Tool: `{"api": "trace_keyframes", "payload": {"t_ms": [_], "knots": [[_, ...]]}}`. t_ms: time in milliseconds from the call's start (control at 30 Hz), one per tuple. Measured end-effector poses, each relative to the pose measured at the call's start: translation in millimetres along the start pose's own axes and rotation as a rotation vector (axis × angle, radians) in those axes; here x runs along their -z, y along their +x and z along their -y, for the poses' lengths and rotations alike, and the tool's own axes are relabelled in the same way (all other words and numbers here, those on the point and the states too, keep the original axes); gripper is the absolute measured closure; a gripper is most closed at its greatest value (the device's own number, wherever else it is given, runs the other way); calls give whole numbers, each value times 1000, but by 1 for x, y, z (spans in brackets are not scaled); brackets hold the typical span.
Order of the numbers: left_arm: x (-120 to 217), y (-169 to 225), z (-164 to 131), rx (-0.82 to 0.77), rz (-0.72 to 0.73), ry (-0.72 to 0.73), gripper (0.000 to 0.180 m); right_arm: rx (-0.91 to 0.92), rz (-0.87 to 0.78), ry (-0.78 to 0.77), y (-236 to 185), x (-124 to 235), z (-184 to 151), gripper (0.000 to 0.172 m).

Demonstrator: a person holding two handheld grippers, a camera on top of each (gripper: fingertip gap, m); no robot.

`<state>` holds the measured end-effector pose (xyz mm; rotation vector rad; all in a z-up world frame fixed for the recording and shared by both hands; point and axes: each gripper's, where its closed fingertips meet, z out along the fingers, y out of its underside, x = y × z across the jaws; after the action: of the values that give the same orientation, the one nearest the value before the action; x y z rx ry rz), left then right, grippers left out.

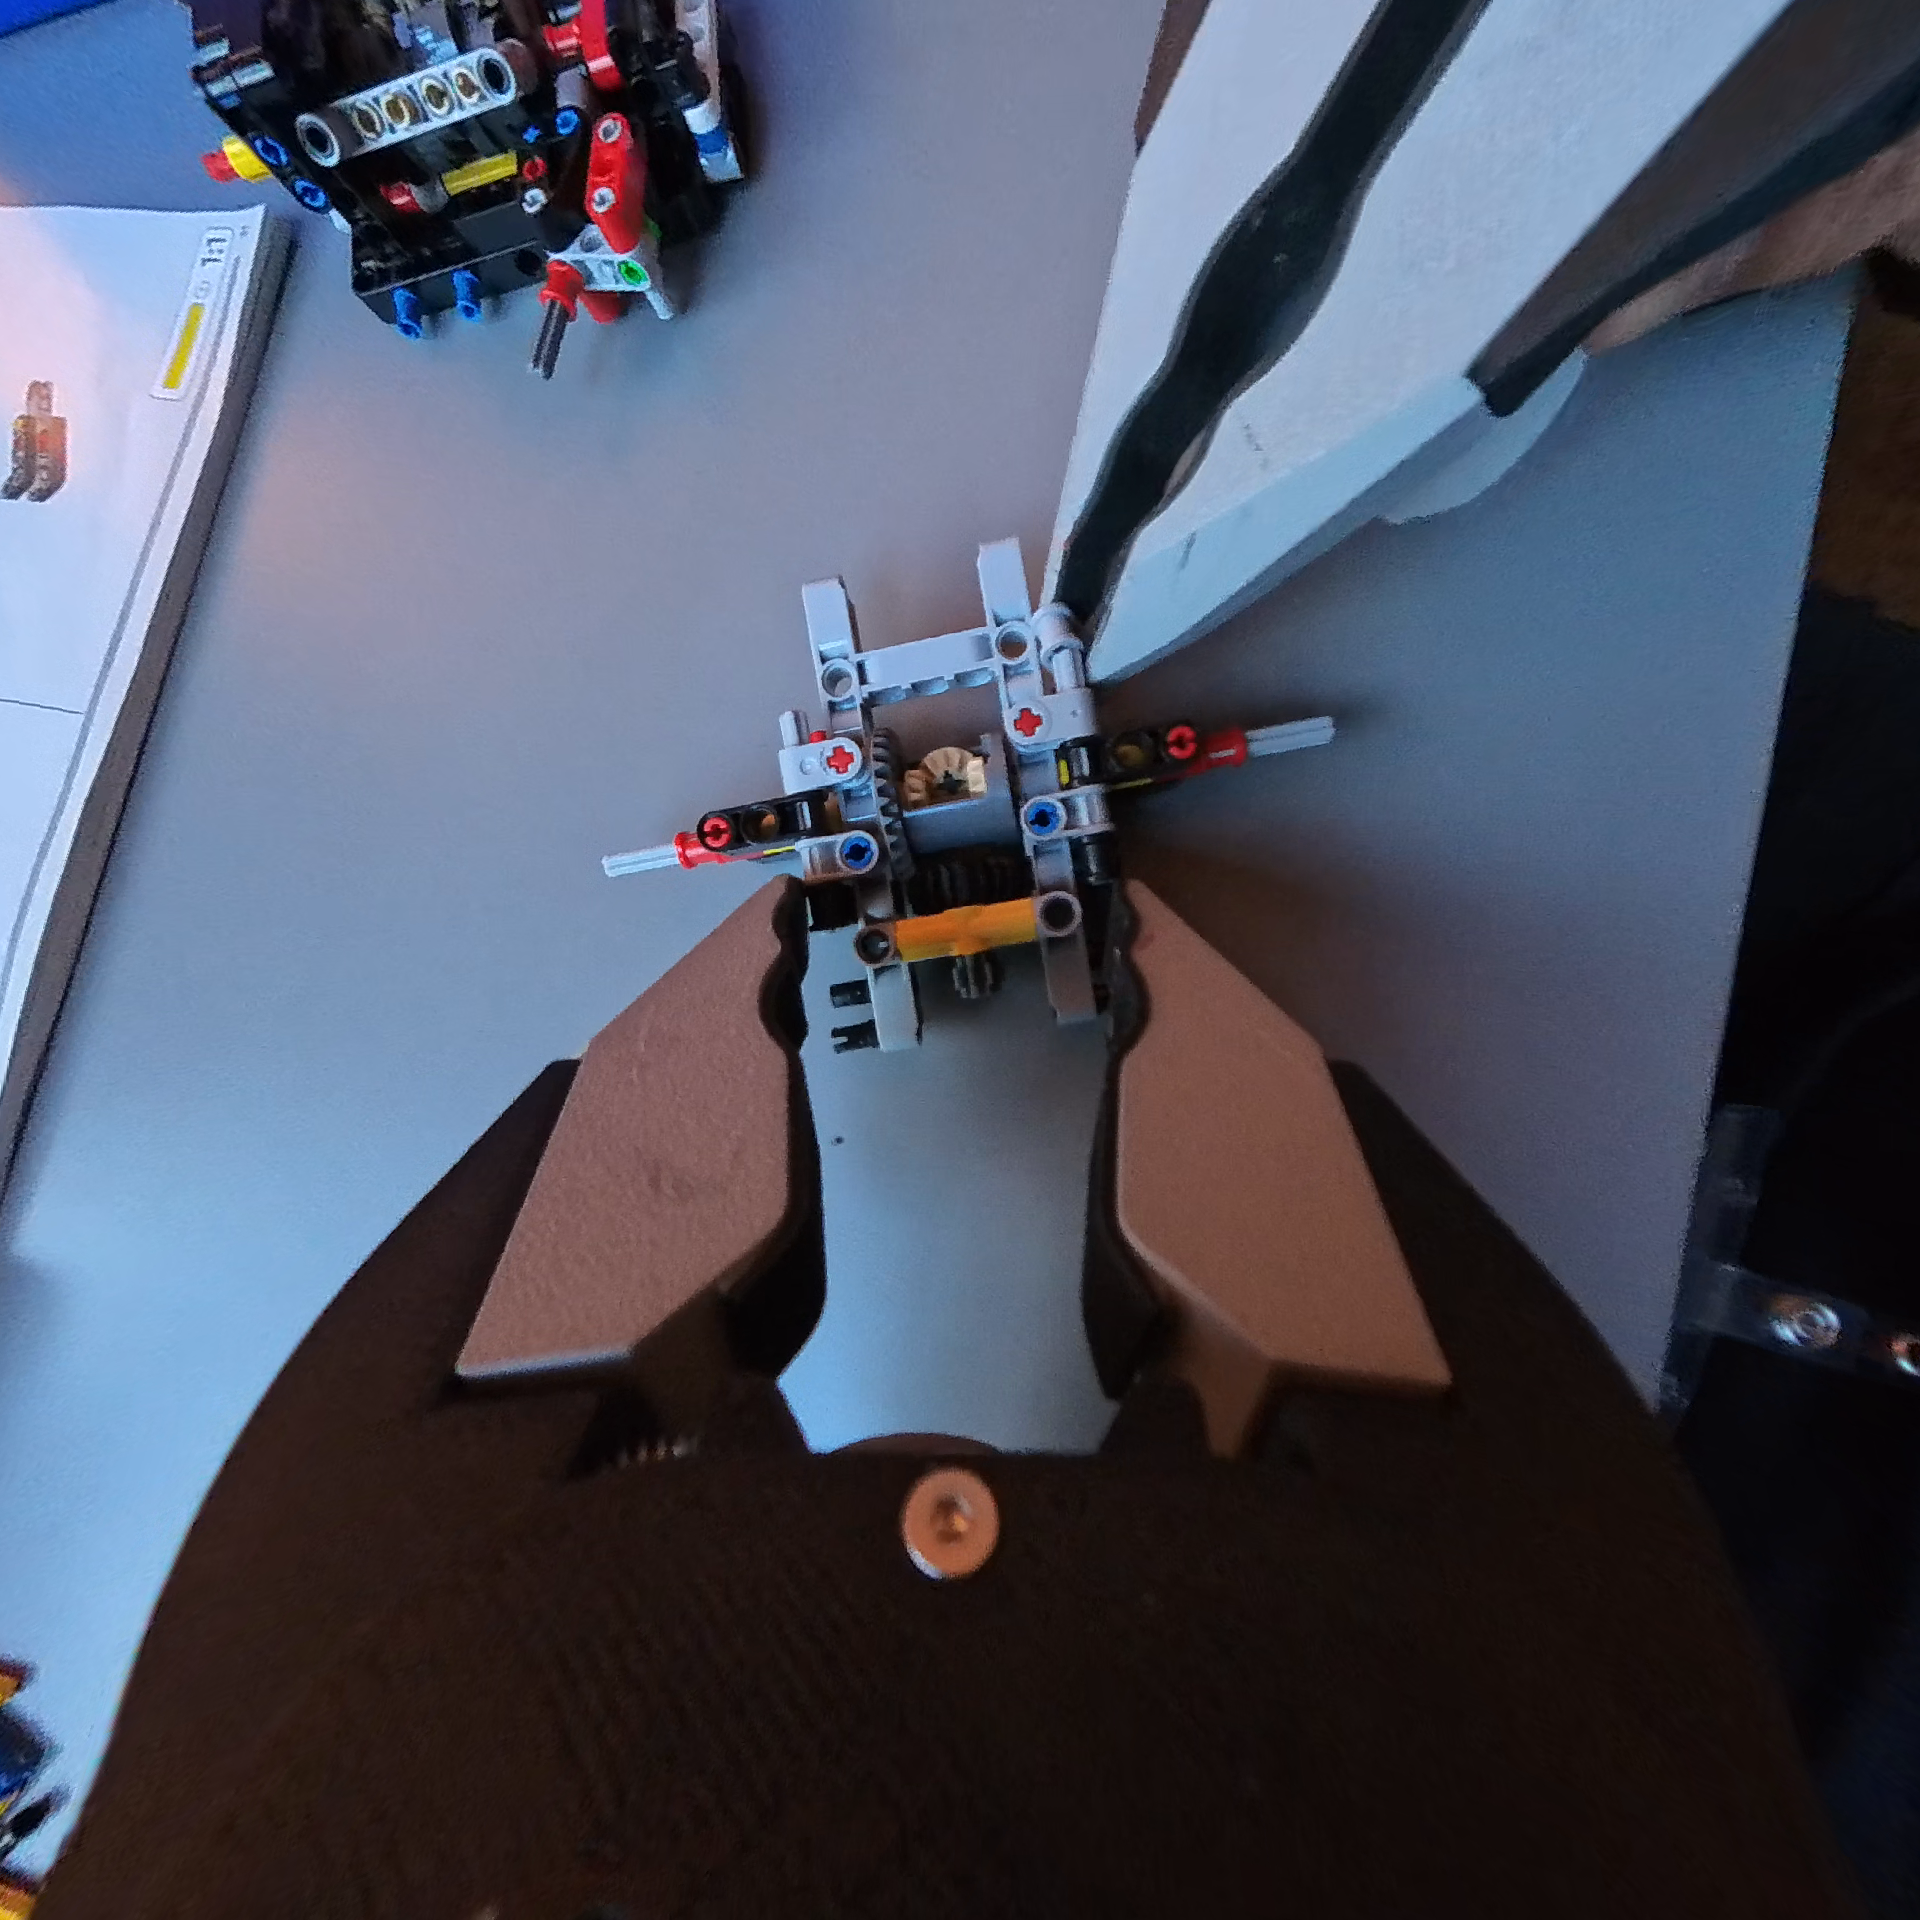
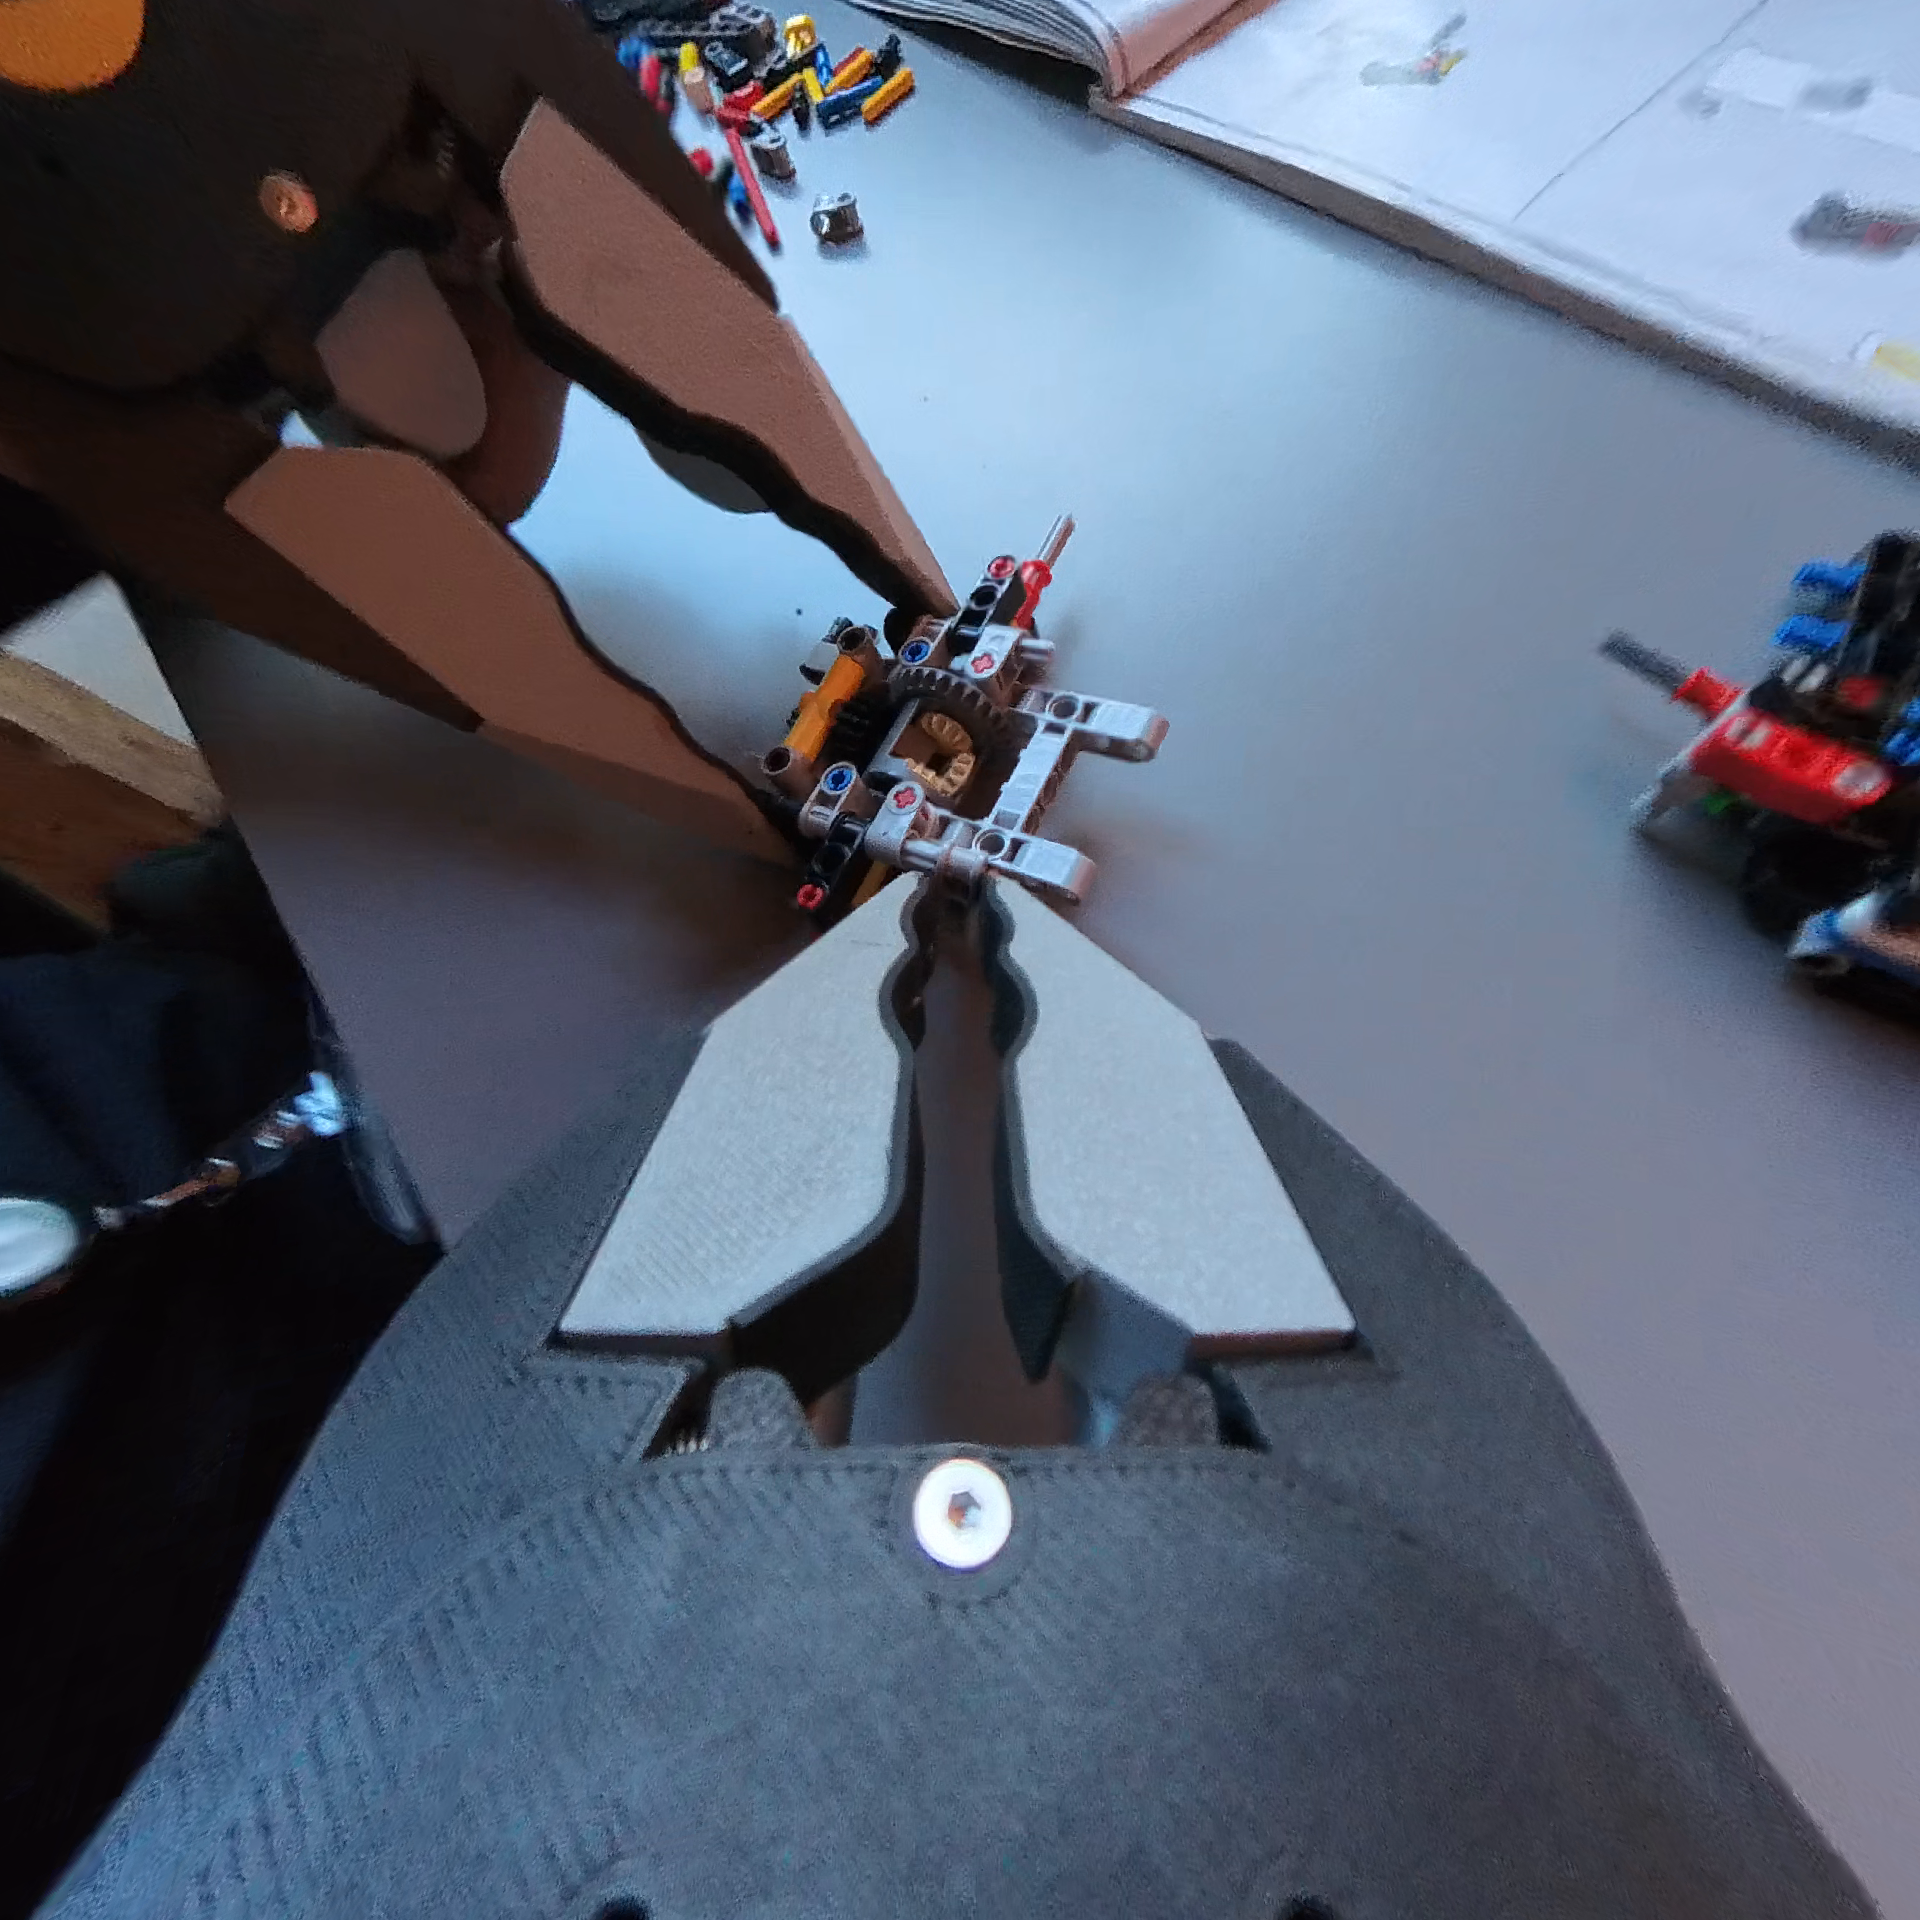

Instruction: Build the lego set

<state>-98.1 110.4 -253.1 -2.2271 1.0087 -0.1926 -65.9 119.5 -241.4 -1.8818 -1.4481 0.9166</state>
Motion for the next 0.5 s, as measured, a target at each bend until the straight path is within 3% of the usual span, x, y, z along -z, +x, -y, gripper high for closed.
{"api": "trace_keyframes", "payload": {"t_ms": [133,300,500], "knots": [[1,-4,-2,7,-3,1,125,232,-98,2,3,-2,3,167],[1,-6,-1,24,-27,22,127,268,-108,-11,7,-3,2,167],[1,-6,-1,16,-42,29,129,493,-224,-25,7,-5,0,167]]}}
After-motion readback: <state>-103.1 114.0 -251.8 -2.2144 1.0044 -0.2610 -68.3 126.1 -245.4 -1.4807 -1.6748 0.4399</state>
